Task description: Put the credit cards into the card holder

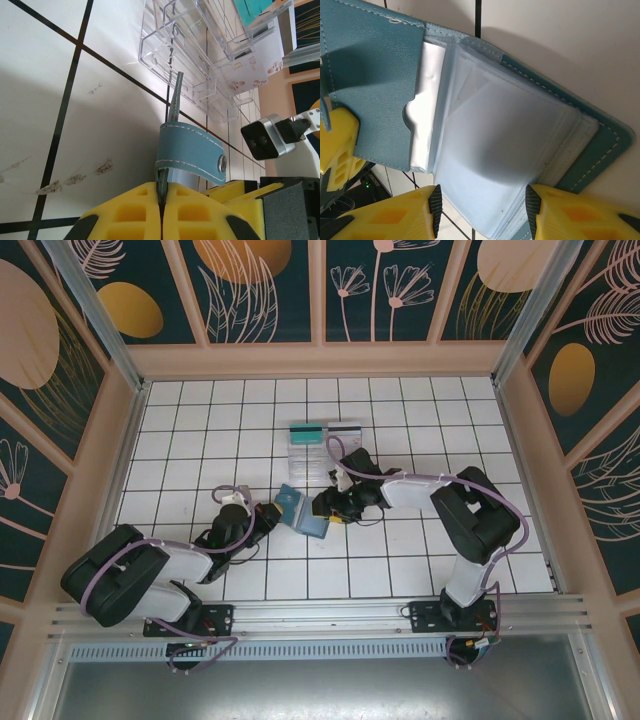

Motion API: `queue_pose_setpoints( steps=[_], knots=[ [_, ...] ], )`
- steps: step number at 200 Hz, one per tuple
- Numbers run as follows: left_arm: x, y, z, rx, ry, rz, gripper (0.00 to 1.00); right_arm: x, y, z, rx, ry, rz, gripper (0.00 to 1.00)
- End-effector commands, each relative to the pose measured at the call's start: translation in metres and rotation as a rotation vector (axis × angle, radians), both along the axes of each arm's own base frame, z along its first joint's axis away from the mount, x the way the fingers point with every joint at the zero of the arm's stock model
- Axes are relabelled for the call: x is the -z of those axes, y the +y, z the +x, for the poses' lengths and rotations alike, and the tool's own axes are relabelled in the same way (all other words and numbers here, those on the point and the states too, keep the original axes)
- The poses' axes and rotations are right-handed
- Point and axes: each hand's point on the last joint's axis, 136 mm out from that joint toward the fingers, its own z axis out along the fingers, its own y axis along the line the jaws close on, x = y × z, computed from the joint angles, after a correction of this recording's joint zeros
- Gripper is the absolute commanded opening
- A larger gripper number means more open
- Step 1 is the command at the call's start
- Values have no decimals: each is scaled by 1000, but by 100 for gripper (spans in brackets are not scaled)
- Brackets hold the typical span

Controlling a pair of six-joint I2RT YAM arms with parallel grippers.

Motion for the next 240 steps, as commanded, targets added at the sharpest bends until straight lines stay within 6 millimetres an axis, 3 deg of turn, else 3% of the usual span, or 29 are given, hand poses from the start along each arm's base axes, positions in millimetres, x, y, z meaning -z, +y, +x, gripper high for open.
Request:
queue_pose_setpoints(
  steps=[1, 87, 138, 207, 240],
  knots=[
    [-2, -2, 0, 7, -15, -3, 0, -1, 8, 6, -6, -15, 13, 51],
    [-1, -5, 1, 16, -10, -8, 0, -28, 31, 17, -37, -59, 78, 51],
    [-1, -6, 1, 16, -10, -10, 0, -28, 38, 13, -63, -49, 91, 51],
    [-1, -8, 0, 27, -8, -19, 0, -54, 68, 15, -119, -84, 188, 51],
    [-1, -8, -2, 31, -4, -20, 4, -46, 74, 17, -133, -75, 191, 51]
  ],
)
